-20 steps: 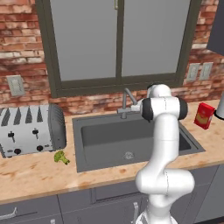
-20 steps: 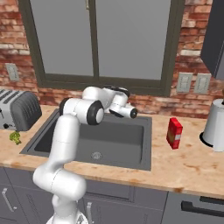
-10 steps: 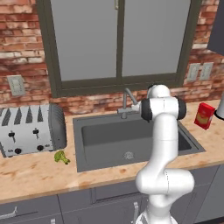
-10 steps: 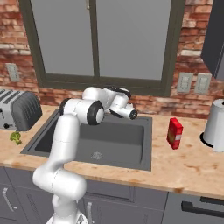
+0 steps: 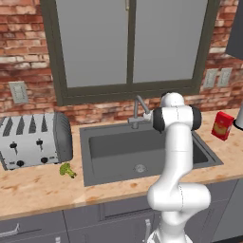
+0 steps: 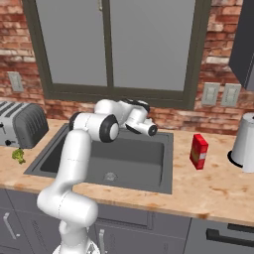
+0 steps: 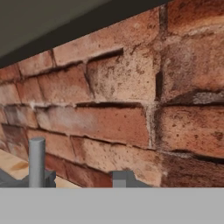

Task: Turn on the sink faucet. Then move the broccoli from the counter to the sink. Turn off the sink. Move the vegetable from the sink to the pot next to the stove. Finally move the pot to the front left burner.

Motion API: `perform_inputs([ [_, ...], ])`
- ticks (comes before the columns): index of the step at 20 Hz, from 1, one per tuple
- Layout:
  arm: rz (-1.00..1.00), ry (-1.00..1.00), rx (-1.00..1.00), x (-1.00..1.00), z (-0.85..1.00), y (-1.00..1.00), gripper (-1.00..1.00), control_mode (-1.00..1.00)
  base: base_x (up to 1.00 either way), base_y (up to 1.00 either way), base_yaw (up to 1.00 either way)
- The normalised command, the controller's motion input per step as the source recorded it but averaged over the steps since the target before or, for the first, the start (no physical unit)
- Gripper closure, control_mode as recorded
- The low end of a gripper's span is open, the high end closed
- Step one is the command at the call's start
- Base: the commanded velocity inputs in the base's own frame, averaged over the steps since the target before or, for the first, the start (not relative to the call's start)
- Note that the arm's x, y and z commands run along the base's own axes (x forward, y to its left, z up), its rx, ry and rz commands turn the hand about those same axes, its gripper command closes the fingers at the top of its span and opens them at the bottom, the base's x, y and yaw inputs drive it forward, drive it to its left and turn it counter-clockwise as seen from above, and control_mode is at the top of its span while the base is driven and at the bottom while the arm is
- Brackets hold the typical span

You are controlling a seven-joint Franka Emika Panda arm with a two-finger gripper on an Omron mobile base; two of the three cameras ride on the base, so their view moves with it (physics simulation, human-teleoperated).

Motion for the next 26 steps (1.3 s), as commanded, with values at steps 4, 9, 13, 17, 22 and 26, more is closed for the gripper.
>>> perform_inputs([
  [4,0.00,0.01,0.01,0.00,-0.54,-0.66,1.00,-1.00,0.00,0.00,0.00],
  [9,0.00,0.01,0.01,0.00,-0.58,-0.66,1.00,-1.00,0.00,0.00,0.00],
  [13,0.00,0.01,0.00,0.00,-0.61,-0.66,1.00,-1.00,0.00,0.00,0.00],
  [17,0.00,0.01,0.00,0.00,-0.61,-0.67,1.00,-1.00,0.00,0.00,0.00],
  [22,0.00,0.01,0.04,0.00,-0.53,-0.66,1.00,-1.00,0.00,0.00,0.00],
  [26,0.00,0.00,0.05,-0.01,-0.52,-0.68,1.00,-1.00,0.00,0.00,0.00],
])
